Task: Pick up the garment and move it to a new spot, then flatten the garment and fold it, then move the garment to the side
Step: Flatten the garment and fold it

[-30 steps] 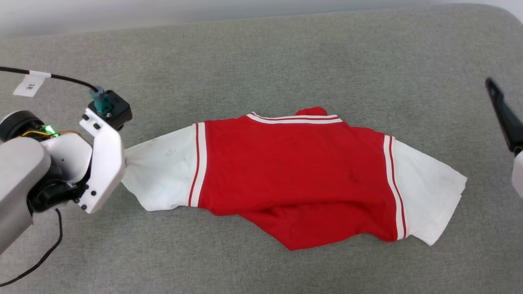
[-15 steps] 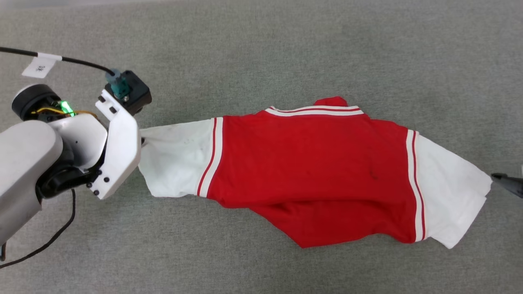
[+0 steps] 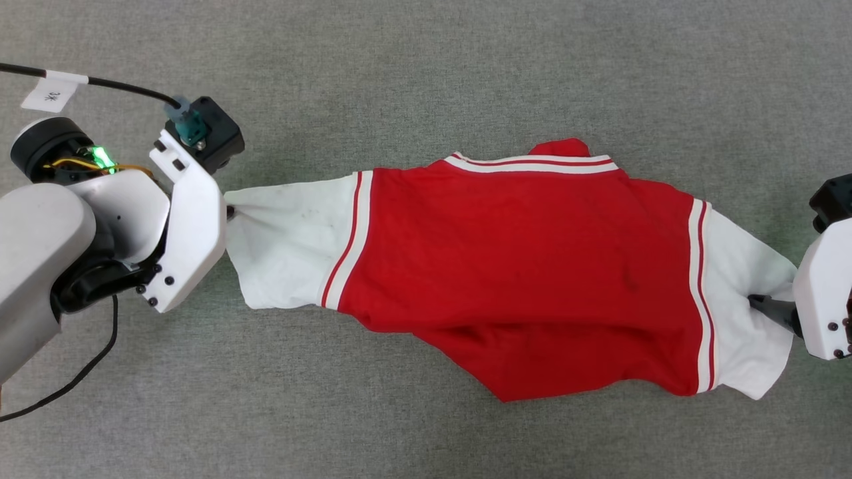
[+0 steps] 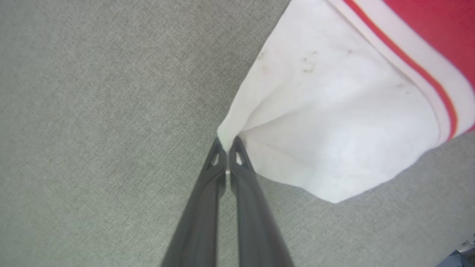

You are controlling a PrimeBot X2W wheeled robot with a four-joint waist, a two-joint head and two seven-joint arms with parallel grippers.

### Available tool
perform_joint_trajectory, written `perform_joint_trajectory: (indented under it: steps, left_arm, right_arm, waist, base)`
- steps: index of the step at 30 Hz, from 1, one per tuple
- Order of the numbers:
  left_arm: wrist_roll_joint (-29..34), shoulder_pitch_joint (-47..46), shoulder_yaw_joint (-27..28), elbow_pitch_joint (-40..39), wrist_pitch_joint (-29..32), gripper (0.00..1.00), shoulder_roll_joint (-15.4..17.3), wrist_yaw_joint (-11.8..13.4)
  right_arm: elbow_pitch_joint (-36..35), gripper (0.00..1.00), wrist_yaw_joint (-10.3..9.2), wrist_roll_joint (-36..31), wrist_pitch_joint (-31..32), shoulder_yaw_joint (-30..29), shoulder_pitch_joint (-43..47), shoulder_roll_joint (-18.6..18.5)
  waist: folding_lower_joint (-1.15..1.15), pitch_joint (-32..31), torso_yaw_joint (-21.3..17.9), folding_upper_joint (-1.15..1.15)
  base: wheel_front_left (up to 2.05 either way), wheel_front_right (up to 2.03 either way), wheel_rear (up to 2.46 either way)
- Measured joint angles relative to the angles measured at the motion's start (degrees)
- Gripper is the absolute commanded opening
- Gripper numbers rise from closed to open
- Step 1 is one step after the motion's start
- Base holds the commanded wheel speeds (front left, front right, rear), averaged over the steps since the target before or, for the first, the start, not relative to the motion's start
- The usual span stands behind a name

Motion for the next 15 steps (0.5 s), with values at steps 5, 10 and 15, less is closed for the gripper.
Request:
perform_joint_trajectory:
  steps: [5, 10, 15]
  left_arm:
    - [-0.4, 0.2, -0.3, 1.3, -1.3, 0.00, -0.6, 0.0]
    - [-0.4, 1.3, -0.5, 2.0, -4.4, 0.00, -1.3, 0.0]
    - [-0.6, 1.8, -0.5, 1.9, -8.1, 0.00, -1.5, 0.0]
  right_arm:
    - [1.8, 0.00, 0.04, 1.0, -5.0, -0.2, -1.1, 0.0]
    - [-0.3, 0.00, 0.02, 1.8, -10.8, -0.2, -1.6, -1.7]
    - [-5.2, 0.00, 0.02, 1.8, -15.7, -0.9, -0.8, -5.0]
  waist:
    - [0.00, -1.0, -0.3, 0.00]
    - [0.01, -4.0, -0.4, 0.00]
    - [0.01, -8.0, -0.4, 0.00]
  base:
    - [0.00, 0.00, 0.00]
    - [0.00, 0.00, 0.00]
    - [0.00, 0.00, 0.00]
